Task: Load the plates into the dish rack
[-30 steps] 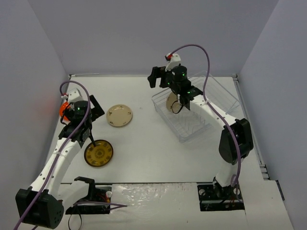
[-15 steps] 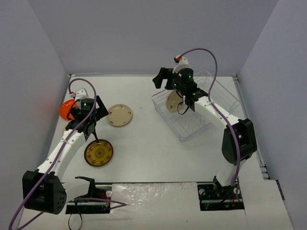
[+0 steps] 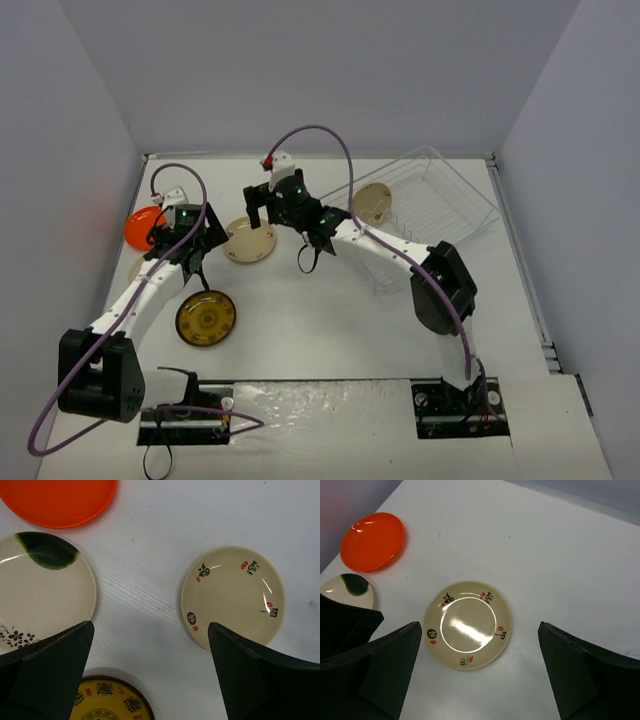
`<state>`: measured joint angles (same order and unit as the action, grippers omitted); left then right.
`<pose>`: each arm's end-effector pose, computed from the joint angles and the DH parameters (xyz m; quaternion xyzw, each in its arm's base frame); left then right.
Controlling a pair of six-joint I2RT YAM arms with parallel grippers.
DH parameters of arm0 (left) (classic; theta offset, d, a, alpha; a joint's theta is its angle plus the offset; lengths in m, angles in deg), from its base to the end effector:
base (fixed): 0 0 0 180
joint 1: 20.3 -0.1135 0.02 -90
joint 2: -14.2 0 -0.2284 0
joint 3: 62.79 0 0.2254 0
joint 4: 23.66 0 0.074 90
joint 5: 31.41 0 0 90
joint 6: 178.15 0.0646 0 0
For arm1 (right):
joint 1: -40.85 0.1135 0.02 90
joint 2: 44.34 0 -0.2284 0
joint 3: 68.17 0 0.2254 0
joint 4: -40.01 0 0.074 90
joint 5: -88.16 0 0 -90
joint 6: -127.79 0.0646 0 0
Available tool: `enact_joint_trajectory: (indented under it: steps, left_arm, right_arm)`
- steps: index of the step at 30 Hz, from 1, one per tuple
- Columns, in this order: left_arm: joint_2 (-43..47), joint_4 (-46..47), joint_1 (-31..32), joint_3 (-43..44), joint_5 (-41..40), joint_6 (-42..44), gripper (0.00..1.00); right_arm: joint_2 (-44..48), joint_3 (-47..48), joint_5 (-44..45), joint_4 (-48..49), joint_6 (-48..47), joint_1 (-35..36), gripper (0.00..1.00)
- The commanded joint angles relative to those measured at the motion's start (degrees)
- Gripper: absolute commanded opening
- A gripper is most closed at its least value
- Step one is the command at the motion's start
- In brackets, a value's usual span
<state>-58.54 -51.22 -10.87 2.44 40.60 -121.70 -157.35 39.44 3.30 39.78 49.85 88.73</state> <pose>0.2859 -0.0273 0.2243 -0.2536 0.8420 -0.0378 0.4747 0.3204 0.3457 0.2889 -0.1990 0.7136 0.3063 0.5977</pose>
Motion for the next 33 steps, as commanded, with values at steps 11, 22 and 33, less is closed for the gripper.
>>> enact_joint_trajectory:
  steps: [11, 22, 33]
  left_arm:
    - [8.1, 3.2, -1.5, -1.1, -2.3, -1.6, 0.97]
    - [9.1, 3.6, -1.6, -2.1, -1.5, -1.9, 0.97]
    - [10.0, 3.3, -1.7, -2.5, -2.0, -2.1, 0.97]
  right_arm:
    - [-20.3, 19.2, 10.5, -8.6, 7.6, 1.1, 1.0]
    - [-28.0, 23.5, 7.5, -9.9, 12.1, 0.2, 0.81]
    - [-28.0, 20.8, 6.5, -9.5, 14.3, 0.1, 0.47]
